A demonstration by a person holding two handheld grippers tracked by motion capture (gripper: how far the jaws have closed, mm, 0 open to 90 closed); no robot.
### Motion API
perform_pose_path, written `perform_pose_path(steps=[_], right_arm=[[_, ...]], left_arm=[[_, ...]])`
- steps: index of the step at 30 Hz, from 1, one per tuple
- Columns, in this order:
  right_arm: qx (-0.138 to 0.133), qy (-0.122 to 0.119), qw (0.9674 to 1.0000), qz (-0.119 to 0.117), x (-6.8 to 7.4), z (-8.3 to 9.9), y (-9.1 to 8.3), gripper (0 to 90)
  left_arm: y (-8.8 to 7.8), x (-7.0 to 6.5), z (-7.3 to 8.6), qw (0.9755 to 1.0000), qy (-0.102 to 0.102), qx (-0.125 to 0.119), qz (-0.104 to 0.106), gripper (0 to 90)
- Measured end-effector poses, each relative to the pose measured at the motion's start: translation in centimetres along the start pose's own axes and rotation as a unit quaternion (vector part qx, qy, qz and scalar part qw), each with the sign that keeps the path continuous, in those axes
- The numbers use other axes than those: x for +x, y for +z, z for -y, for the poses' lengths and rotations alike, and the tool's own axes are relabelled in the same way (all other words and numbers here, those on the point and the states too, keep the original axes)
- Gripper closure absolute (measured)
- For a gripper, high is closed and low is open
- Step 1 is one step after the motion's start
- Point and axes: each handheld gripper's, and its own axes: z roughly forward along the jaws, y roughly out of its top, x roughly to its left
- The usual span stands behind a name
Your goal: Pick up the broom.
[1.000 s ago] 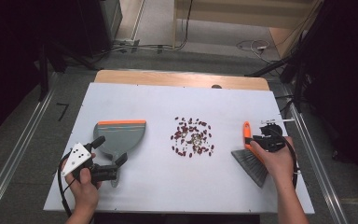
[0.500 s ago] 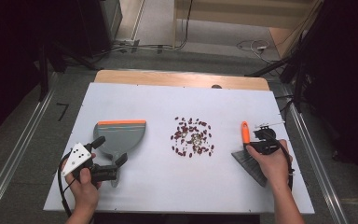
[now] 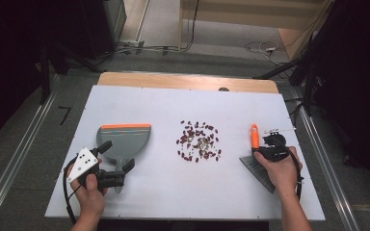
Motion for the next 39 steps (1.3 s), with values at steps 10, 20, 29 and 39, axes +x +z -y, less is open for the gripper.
perform_pose_path(steps=[10,20,29,39], right_arm=[[-0.093,0.013,0.9954,-0.017,-0.2,1.0,-1.5,67.9],[-0.245,0.042,0.968,-0.035,-0.6,2.8,-4.0,68.5],[-0.318,0.028,0.9464,-0.047,0.6,3.1,-5.8,68.9],[-0.359,0.014,0.9311,-0.066,2.3,2.6,-7.6,69.0]], left_arm=[[0.0,-0.1,-0.2,1.0,0.003,-0.004,-0.002,0.0],[0.1,-0.7,-0.9,0.9999,0.01,-0.01,0.003,0.0],[0.8,-1.8,-1.4,0.9995,0.025,-0.004,0.016,0.0],[1.7,-2.8,-1.9,0.9993,0.012,-0.012,0.032,0.0]])
